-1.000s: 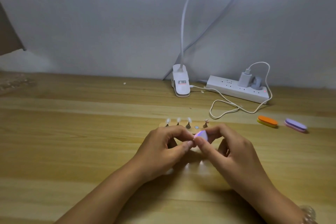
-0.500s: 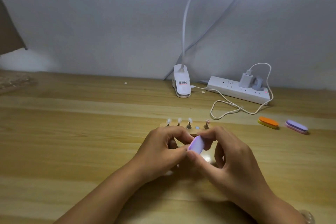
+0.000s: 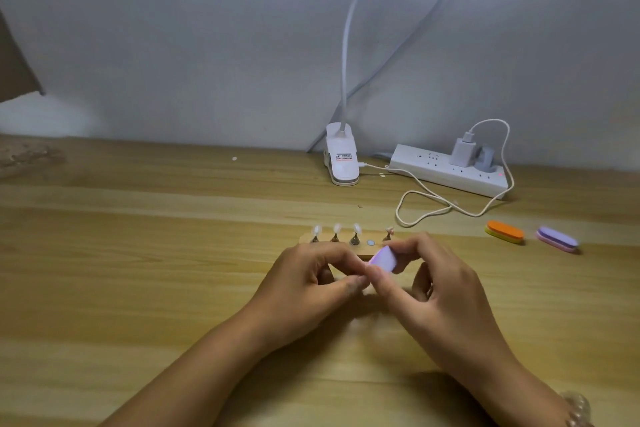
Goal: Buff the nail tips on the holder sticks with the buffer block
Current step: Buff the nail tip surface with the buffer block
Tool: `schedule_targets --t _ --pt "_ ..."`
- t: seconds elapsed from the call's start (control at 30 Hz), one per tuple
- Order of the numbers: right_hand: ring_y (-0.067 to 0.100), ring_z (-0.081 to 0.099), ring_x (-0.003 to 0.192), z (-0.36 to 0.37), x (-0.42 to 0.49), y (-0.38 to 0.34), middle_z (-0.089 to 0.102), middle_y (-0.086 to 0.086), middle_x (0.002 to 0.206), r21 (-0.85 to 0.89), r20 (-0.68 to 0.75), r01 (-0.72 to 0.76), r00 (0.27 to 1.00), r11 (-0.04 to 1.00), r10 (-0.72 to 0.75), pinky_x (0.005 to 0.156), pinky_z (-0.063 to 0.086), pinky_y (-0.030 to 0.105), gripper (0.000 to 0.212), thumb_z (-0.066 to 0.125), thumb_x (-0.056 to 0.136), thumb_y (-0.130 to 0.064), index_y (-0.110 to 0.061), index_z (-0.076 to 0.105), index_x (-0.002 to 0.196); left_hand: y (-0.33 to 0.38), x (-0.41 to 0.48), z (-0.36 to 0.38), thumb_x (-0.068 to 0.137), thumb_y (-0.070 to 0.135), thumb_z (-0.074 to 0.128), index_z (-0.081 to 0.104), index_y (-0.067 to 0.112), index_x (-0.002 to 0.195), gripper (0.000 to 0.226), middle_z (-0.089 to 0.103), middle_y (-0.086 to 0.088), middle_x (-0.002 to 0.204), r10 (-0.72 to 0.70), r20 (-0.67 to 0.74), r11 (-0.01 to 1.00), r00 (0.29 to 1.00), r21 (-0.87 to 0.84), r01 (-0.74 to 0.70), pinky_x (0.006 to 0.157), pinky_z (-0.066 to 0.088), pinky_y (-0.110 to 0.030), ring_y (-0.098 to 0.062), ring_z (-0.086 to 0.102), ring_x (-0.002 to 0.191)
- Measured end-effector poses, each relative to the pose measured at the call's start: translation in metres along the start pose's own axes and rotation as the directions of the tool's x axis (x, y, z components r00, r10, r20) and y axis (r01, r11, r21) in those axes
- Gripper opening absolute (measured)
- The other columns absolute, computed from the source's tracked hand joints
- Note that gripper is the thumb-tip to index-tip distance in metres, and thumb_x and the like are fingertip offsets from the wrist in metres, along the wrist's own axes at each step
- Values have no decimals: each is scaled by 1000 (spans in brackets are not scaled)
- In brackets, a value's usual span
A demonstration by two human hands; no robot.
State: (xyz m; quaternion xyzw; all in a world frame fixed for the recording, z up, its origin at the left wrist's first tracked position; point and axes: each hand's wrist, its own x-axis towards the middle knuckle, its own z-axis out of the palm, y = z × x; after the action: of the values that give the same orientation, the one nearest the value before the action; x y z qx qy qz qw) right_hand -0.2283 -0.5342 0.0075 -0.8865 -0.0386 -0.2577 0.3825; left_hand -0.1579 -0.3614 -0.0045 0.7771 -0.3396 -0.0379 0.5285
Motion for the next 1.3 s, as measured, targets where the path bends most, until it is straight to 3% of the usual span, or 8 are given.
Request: schedule_targets --t 0.1,0.23,0.4,0.53,0.67,0.8,1.1,1.3 --pt "15 50 54 1 -4 -6 61 -13 86 26 76 69 995 997 -71 51 38 18 28 69 77 -51 -29 61 92 0 0 -1 90 18 65 71 25 88 10 60 29 59 11 7 1000 1000 2 -11 45 31 -12 0 40 44" --pt "14 47 52 -2 2 4 64 -10 87 108 18 -46 999 993 44 54 36 19 22 73 80 -43 -27 64 91 -4 1 0 92 26 68 74 27 92 6 71 18 83 5 2 1000 1000 13 -5 53 38 -23 -7 51 50" --pt "14 50 53 2 -4 -5 60 -14 91 52 102 108 988 993 -113 51 36 16 30 66 77 -49 -30 63 100 -5 1 0 94 17 60 74 21 101 16 73 12 91 -12 27 1000 1000 -28 13 55 44 -22 -6 57 52" --pt "16 50 53 -1 2 1 61 -15 91 57 -12 -3 1000 998 4 54 38 17 30 70 79 -55 -30 63 95 -3 1 1 92 24 60 74 24 97 15 73 9 90 -26 5 998 1000 -50 26 54 49 -31 -24 61 56" --pt "13 51 53 3 -5 -6 59 -17 93 -18 81 123 989 992 -121 50 41 20 32 66 76 -51 -33 61 102 -5 2 0 92 20 56 74 21 102 20 74 6 93 -37 23 998 999 -47 38 56 46 -27 -15 58 56" --pt "16 50 53 0 0 -1 61 -16 91 32 18 3 1000 999 -4 53 39 20 32 71 78 -55 -32 62 97 -3 1 0 94 17 59 74 22 96 16 72 11 85 -26 2 999 1000 -43 26 54 45 -23 -8 57 52" --pt "16 48 52 -1 0 0 63 -15 88 34 -6 -28 1000 999 29 54 38 24 35 67 75 -60 -30 63 94 -1 1 0 96 10 61 73 25 92 20 71 12 83 -23 -21 998 1000 -51 22 53 43 -20 -5 55 50" --pt "13 50 54 1 -5 -6 62 -15 85 2 64 68 996 998 -68 51 37 18 26 68 77 -53 -31 63 91 -2 1 -1 94 13 66 75 23 93 13 72 10 82 -61 -38 998 997 -15 60 46 41 -22 -9 55 48"
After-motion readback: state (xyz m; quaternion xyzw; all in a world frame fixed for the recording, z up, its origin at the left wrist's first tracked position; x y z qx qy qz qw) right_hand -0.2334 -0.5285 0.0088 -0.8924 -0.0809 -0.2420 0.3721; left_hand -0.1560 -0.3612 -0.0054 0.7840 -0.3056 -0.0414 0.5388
